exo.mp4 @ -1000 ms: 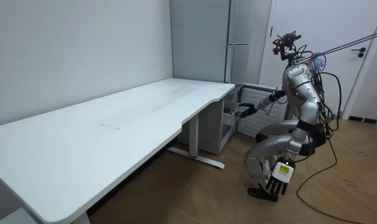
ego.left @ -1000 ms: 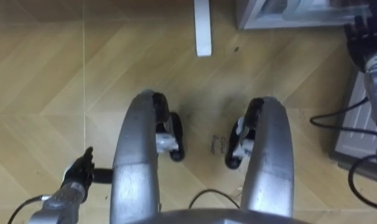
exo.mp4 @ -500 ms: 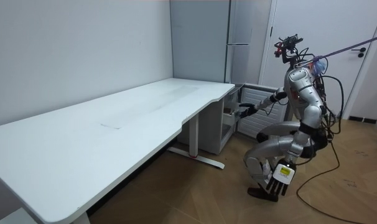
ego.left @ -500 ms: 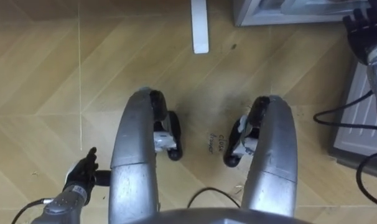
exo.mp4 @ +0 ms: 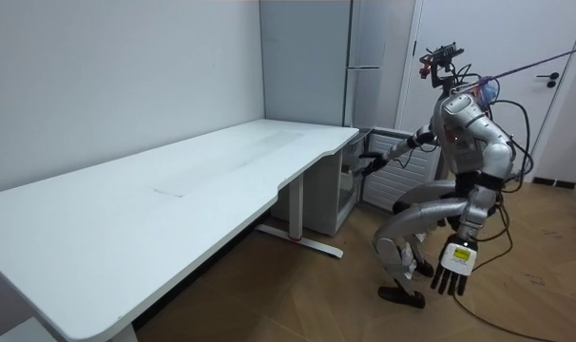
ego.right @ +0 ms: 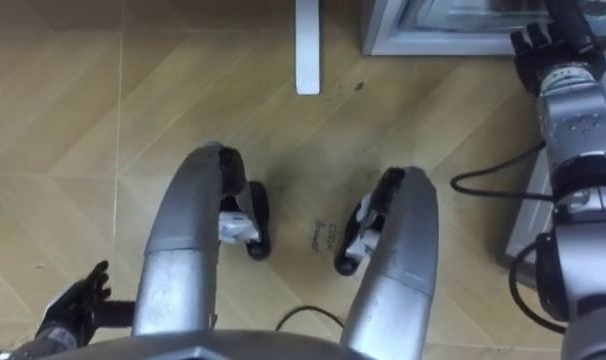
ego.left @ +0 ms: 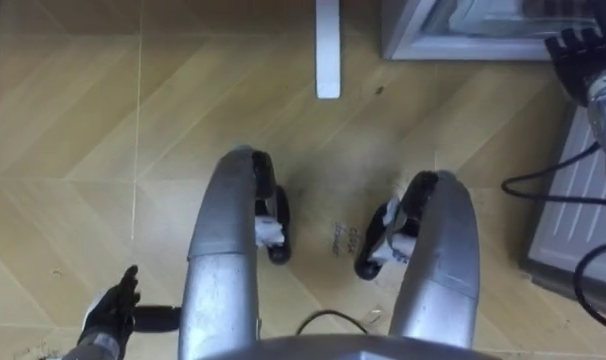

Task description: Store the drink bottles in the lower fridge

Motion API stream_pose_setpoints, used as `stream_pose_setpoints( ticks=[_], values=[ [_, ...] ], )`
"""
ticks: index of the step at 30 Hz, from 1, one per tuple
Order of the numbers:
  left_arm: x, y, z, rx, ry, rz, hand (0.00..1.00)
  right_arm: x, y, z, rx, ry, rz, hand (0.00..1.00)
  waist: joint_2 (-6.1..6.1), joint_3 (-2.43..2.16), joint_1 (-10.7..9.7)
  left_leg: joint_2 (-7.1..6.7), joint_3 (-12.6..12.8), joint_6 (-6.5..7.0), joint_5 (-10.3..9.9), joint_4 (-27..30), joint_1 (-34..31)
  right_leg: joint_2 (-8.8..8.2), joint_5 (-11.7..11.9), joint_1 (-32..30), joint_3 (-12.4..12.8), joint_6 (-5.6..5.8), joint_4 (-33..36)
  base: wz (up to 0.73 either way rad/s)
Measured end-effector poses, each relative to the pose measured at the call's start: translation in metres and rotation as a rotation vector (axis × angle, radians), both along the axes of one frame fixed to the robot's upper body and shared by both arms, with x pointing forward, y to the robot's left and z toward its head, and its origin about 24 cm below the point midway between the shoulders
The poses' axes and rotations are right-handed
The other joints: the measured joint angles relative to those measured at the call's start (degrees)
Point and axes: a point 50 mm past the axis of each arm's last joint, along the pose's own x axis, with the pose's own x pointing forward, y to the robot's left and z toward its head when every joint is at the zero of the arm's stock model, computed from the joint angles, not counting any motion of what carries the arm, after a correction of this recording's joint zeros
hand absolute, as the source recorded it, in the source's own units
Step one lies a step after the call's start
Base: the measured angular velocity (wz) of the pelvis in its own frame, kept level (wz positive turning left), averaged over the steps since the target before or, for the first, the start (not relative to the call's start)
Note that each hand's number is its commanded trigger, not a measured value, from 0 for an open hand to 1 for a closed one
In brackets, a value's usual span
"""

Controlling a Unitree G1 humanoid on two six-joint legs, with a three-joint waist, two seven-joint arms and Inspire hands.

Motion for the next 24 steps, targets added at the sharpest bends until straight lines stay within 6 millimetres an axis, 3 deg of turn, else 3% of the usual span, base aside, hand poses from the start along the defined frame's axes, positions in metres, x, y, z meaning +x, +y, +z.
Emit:
stream_pose_setpoints(
  ticks=[5,9,14,17,20,24],
  values=[
    [-0.003,0.006,-0.001,-0.001,0.006,0.014,0.0,-0.001,-0.002,-0.001,-0.001,0.007,-0.01,0.0,0.25,-0.05,0.7,-0.99,-0.2,0.3,2.0,-5.9,4.1,-0.51,1.1,5.1,-2.3,-0.35,-5.5,0.13],
    [-0.006,0.008,-0.001,-0.004,0.012,0.017,0.0,-0.002,-0.003,0.0,-0.004,0.0,-0.02,0.0,0.59,-0.04,1.6,-1.84,-0.4,-0.34,2.7,-9.1,6.6,-0.55,1.3,7.7,-3.0,-0.26,-8.3,0.06],
    [-0.004,0.008,0.0,-0.011,0.001,0.012,0.0,-0.001,-0.004,0.001,-0.009,-0.009,-0.027,0.0,0.79,-0.09,2.4,-1.97,-0.5,-0.9,3.3,-11.1,8.0,-0.5,1.4,9.1,-3.3,-0.43,-9.7,0.02],
    [-0.003,0.009,0.001,-0.007,-0.012,0.015,0.0,-0.002,-0.006,0.002,-0.013,-0.011,-0.033,0.0,1.59,-0.19,2.8,-2.04,-1.3,-1.35,3.8,-12.1,8.9,-0.44,1.5,10.7,-4.4,-0.72,-10.8,0.06],
    [-0.002,0.01,0.002,-0.001,-0.024,0.016,0.0,-0.001,-0.007,0.005,-0.02,-0.021,-0.04,0.0,1.6,-0.18,3.0,-2.85,-1.5,-1.53,4.7,-13.5,9.3,-0.98,1.6,11.1,-4.6,-0.89,-11.5,0.12],
    [-0.002,0.014,0.003,0.012,-0.035,0.028,0.0,0.0,-0.009,0.01,-0.03,-0.03,-0.039,0.0,1.62,-0.19,3.3,-2.95,-1.5,-1.53,5.6,-15.0,9.8,-1.21,2.0,11.8,-5.3,-1.25,-12.6,0.07]
  ],
)
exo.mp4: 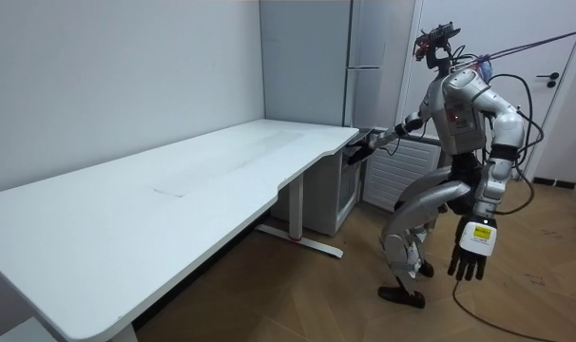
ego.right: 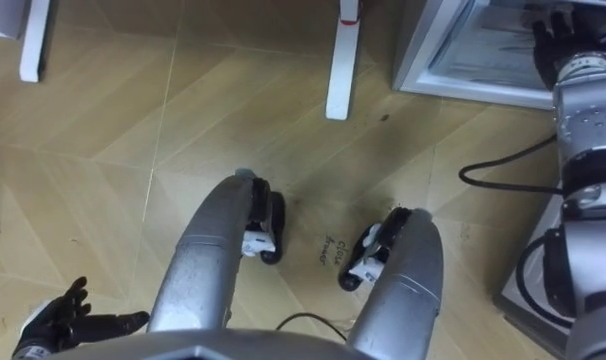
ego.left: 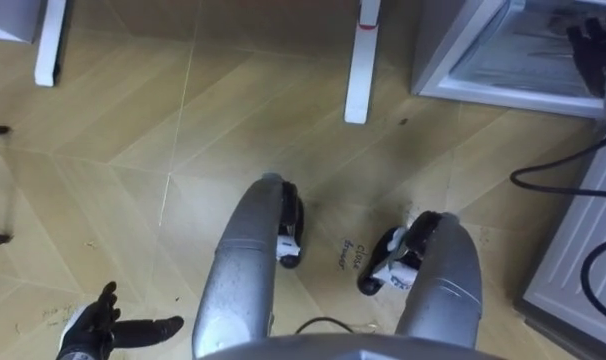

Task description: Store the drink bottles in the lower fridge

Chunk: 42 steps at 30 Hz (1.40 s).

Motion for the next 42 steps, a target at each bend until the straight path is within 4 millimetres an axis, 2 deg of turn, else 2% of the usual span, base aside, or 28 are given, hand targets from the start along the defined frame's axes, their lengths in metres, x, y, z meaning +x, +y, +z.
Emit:
stream_pose_setpoints(
  ticks=[4,8,11,14,15,17,19,21,23,25,26,28,30,32,34,36,39,42],
  values=[
    [-0.001,0.003,-0.001,0.009,0.002,0.006,0.0,0.0,0.0,0.0,0.003,0.0,-0.003,0.0,0.02,0.02,0.0,-0.23,0.3,0.15,1.7,-3.8,1.3,0.48,1.9,1.2,-0.5,0.34,-3.7,0.01],
    [-0.005,0.004,-0.003,0.009,0.019,0.016,0.0,0.0,0.0,-0.002,0.006,0.009,0.004,0.0,0.17,0.08,0.0,-0.2,0.1,0.19,2.3,-5.4,2.2,1.14,2.7,2.3,-1.0,0.67,-5.7,-0.03],
    [0.0,0.003,-0.003,0.005,0.012,0.013,0.0,-0.002,-0.002,-0.005,0.001,-0.002,0.008,0.0,0.47,0.18,0.1,-0.26,-0.1,0.19,2.3,-5.6,2.3,1.54,3.1,2.6,-1.0,0.76,-6.3,-0.01],
    [0.007,0.002,-0.003,0.001,0.0,-0.002,0.0,-0.008,-0.009,-0.013,-0.041,0.011,0.021,0.0,0.95,0.48,0.4,-0.35,-0.4,0.14,2.4,-6.7,3.9,2.36,3.6,4.3,-1.2,1.28,-7.9,-0.04],
    [0.006,0.001,-0.003,0.001,0.006,-0.006,0.0,-0.011,-0.011,-0.018,-0.056,0.02,0.03,0.0,1.08,0.5,0.3,-0.34,-0.5,0.17,2.5,-7.6,4.6,2.63,3.8,5.2,-1.6,1.69,-9.1,0.0],
    [0.004,0.002,-0.005,-0.001,0.022,0.001,0.0,-0.018,-0.015,-0.026,-0.094,0.054,0.045,0.0,1.09,0.51,0.3,-0.38,-0.7,0.2,2.9,-9.1,5.9,2.61,4.4,7.1,-2.7,1.68,-10.9,0.04],
    [0.0,0.002,-0.007,0.0,0.046,0.011,0.0,-0.028,-0.019,-0.037,-0.129,0.116,0.065,0.0,0.88,0.52,0.1,-0.58,-0.9,0.48,3.2,-10.7,8.1,2.55,4.7,9.8,-3.6,1.89,-12.8,0.13],
    [-0.003,0.002,-0.009,0.002,0.073,0.011,0.0,-0.041,-0.024,-0.052,-0.156,0.197,0.084,0.0,0.29,0.45,-0.2,-1.39,-1.4,0.33,3.4,-13.0,11.2,2.82,5.2,13.1,-4.0,2.7,-15.2,0.09],
    [-0.002,0.003,-0.01,0.006,0.078,0.015,0.0,-0.054,-0.026,-0.065,-0.182,0.255,0.114,0.0,0.1,0.33,-0.1,-1.31,-2.2,0.15,3.5,-14.5,12.9,4.19,5.6,15.6,-4.3,3.55,-17.8,0.06],
    [-0.001,0.005,-0.011,0.013,0.09,0.02,0.0,-0.071,-0.028,-0.08,-0.2,0.323,0.147,0.0,-0.44,0.07,-0.3,-1.42,-2.4,0.12,3.7,-16.2,15.1,4.5,6.0,18.2,-5.0,3.98,-20.0,0.05],
    [-0.003,0.007,-0.012,0.021,0.101,0.02,0.0,-0.082,-0.029,-0.088,-0.209,0.369,0.156,0.0,-0.8,-0.2,-0.6,-1.42,-2.4,0.13,3.7,-17.1,16.4,4.66,6.1,19.6,-5.3,4.25,-21.1,0.0],
    [-0.003,0.008,-0.013,0.024,0.101,0.036,0.0,-0.092,-0.031,-0.096,-0.243,0.433,0.18,0.0,-0.99,-0.32,-1.6,-1.14,-2.5,0.12,3.6,-18.3,18.2,5.45,6.8,21.8,-5.5,4.59,-23.3,-0.08],
    [-0.004,0.006,-0.015,0.023,0.096,0.073,0.0,-0.108,-0.035,-0.106,-0.285,0.524,0.207,0.0,-1.73,-0.79,-2.7,-1.18,-1.8,0.18,4.0,-21.5,21.7,6.09,7.9,24.7,-5.3,5.05,-26.6,-0.13],
    [-0.006,0.005,-0.016,0.021,0.099,0.091,0.0,-0.117,-0.036,-0.111,-0.315,0.583,0.23,0.0,-2.53,-1.25,-3.0,-1.08,-0.7,0.16,4.3,-23.9,25.0,6.39,8.5,27.3,-4.8,5.25,-28.8,-0.24],
    [-0.008,0.004,-0.018,0.018,0.104,0.119,0.0,-0.124,-0.037,-0.115,-0.353,0.64,0.254,0.0,-2.71,-1.44,-3.4,-0.77,-0.2,-0.04,4.4,-26.0,28.5,7.33,9.3,30.6,-4.5,5.48,-31.5,-0.24],
    [-0.009,0.003,-0.02,0.02,0.109,0.147,0.0,-0.136,-0.039,-0.121,-0.415,0.725,0.286,0.0,-3.2,-1.83,-4.6,-0.63,0.0,-0.36,4.8,-29.2,33.0,8.34,10.3,35.0,-4.5,5.8,-35.3,-0.1],
    [-0.013,0.002,-0.023,0.018,0.116,0.203,0.0,-0.146,-0.043,-0.123,-0.48,0.782,0.292,0.0,-3.6,-2.09,-5.6,-0.22,0.7,-0.82,5.5,-33.8,38.9,9.99,11.9,40.5,-4.4,6.14,-41.0,-0.16],
    [-0.017,0.003,-0.024,0.022,0.128,0.227,0.0,-0.148,-0.043,-0.121,-0.546,0.807,0.305,0.0,-4.53,-2.47,-6.8,-0.37,2.1,-1.2,6.7,-38.9,44.7,10.74,13.3,45.2,-3.9,6.25,-45.5,-0.18]
  ],
)
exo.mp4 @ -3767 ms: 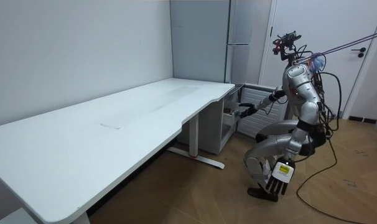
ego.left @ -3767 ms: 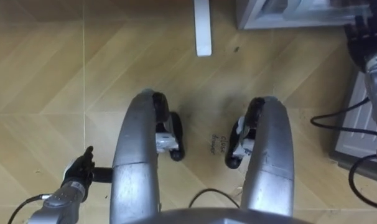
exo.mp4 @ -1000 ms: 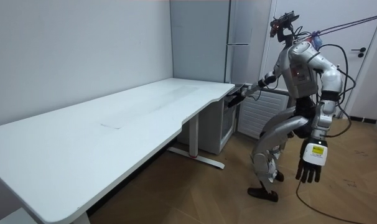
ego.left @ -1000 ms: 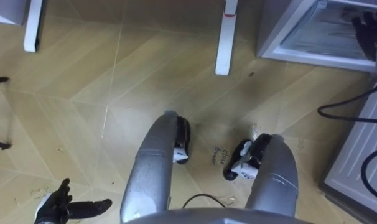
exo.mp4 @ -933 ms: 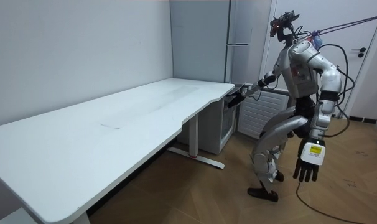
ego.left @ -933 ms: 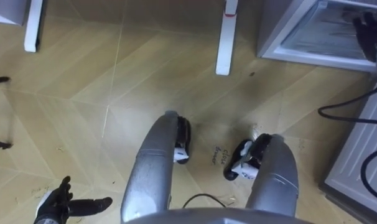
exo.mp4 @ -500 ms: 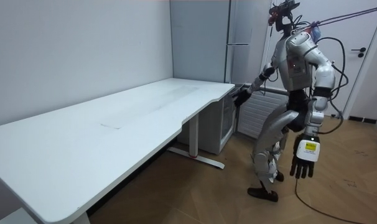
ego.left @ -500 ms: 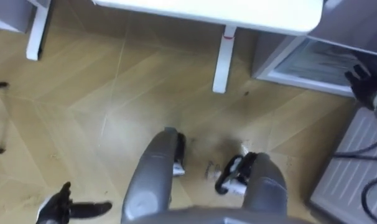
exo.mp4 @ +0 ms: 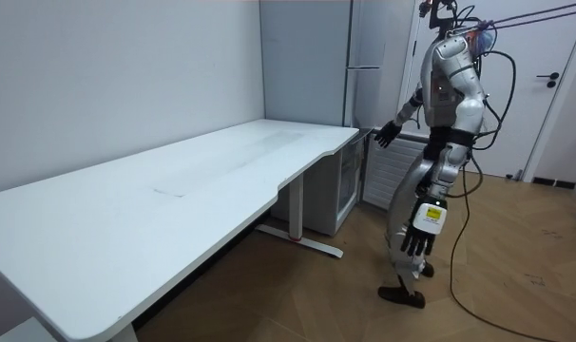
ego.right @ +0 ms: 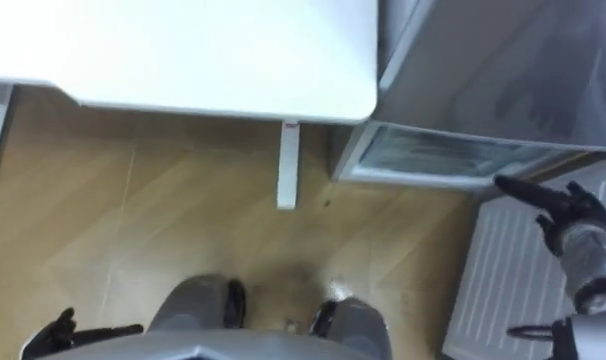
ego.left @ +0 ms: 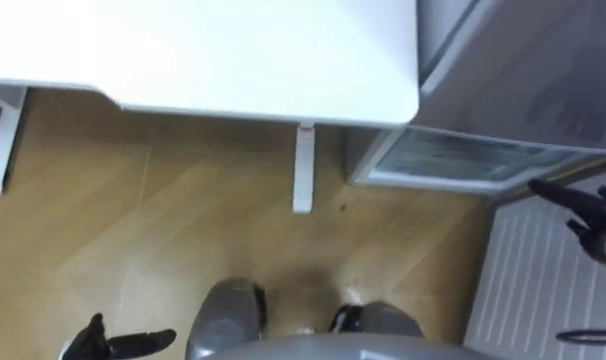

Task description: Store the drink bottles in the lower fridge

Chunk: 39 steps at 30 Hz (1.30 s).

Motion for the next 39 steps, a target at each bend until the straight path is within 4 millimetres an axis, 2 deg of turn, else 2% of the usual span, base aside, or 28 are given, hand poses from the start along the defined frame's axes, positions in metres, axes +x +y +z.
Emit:
stream_pose_setpoints(
  ticks=[4,7,8,10,12,16,18,21,25,29,34,39],
  values=[
    [-0.002,-0.002,-0.001,-0.005,-0.011,0.041,0.0,-0.011,-0.005,0.004,-0.088,0.018,0.016,0.0,-0.62,-0.1,-0.9,-0.19,0.8,-0.62,0.6,-3.9,6.6,0.72,0.5,6.0,0.0,0.22,-3.8,-0.08],
    [-0.004,-0.003,-0.003,-0.008,-0.01,0.067,0.0,-0.015,-0.01,0.008,-0.131,0.013,0.002,0.0,-0.94,-0.22,-1.5,-0.06,1.1,-0.84,0.6,-5.3,9.1,1.2,0.5,8.5,0.0,0.27,-5.2,-0.05],
    [-0.005,-0.003,-0.003,-0.006,-0.007,0.066,0.0,-0.015,-0.011,0.01,-0.152,0.017,0.002,0.0,-1.19,-0.24,-2.4,-0.05,1.0,-1.05,0.8,-6.0,10.1,1.39,0.5,9.4,0.0,0.27,-5.6,0.0],
    [-0.007,-0.002,-0.003,0.0,0.004,0.056,0.0,-0.014,-0.014,0.014,-0.185,0.023,-0.003,0.0,-1.41,-0.16,-3.1,-0.06,1.0,-1.26,0.9,-6.9,11.6,1.62,0.6,10.9,0.1,0.28,-6.4,0.0],
    [-0.01,-0.001,-0.003,0.013,0.02,0.052,0.0,-0.013,-0.019,0.02,-0.237,0.022,-0.007,0.0,-1.46,-0.17,-4.1,-0.03,1.3,-1.46,1.0,-7.9,13.6,1.85,0.6,12.6,0.3,0.3,-7.4,-0.08],
    [-0.009,0.0,-0.003,0.013,0.002,0.092,0.0,-0.011,-0.025,0.029,-0.307,0.017,-0.024,0.0,-1.3,-0.26,-4.5,0.16,1.9,-1.89,1.3,-9.5,15.6,2.46,1.2,13.4,1.4,0.07,-8.3,-0.17],
    [-0.01,0.002,-0.002,0.014,-0.004,0.105,0.0,-0.007,-0.027,0.036,-0.34,-0.003,-0.033,0.0,-1.4,-0.28,-5.5,0.08,2.1,-1.98,1.5,-10.3,16.5,2.49,1.2,13.8,1.7,0.06,-8.4,-0.08],
    [-0.008,0.004,-0.001,0.02,-0.002,0.078,0.0,-0.008,-0.031,0.04,-0.375,0.0,-0.059,0.0,-1.15,-0.59,-6.6,0.17,2.1,-1.98,1.5,-10.3,16.6,2.73,1.6,14.3,1.7,0.07,-9.2,-0.02],
    [-0.009,0.005,-0.001,0.023,-0.002,0.077,0.0,-0.013,-0.033,0.038,-0.384,0.023,-0.086,0.0,-0.76,-0.76,-7.5,0.22,2.1,-1.91,1.6,-10.3,16.7,3.0,2.2,14.8,1.9,0.2,-10.2,0.0],
    [-0.018,0.014,0.002,0.048,0.013,0.118,0.0,-0.035,-0.044,0.031,-0.365,0.094,-0.179,0.0,-0.64,-0.9,-7.7,0.26,2.1,-1.83,1.6,-10.4,16.6,3.21,2.4,14.7,2.3,0.25,-10.3,-0.01],
    [-0.034,0.017,0.004,0.061,0.05,0.148,0.0,-0.058,-0.054,0.025,-0.336,0.162,-0.279,0.0,-0.21,-0.82,-8.4,0.35,2.1,-1.84,1.6,-10.8,17.1,3.37,2.5,15.1,2.4,0.17,-10.4,-0.01],
    [-0.046,0.021,0.006,0.095,0.093,0.126,0.0,-0.099,-0.057,0.009,-0.235,0.213,-0.464,0.0,0.91,-0.96,-8.7,0.58,2.0,-1.91,1.6,-11.4,18.2,4.09,3.5,17.1,2.5,0.14,-12.9,0.0]
  ],
)
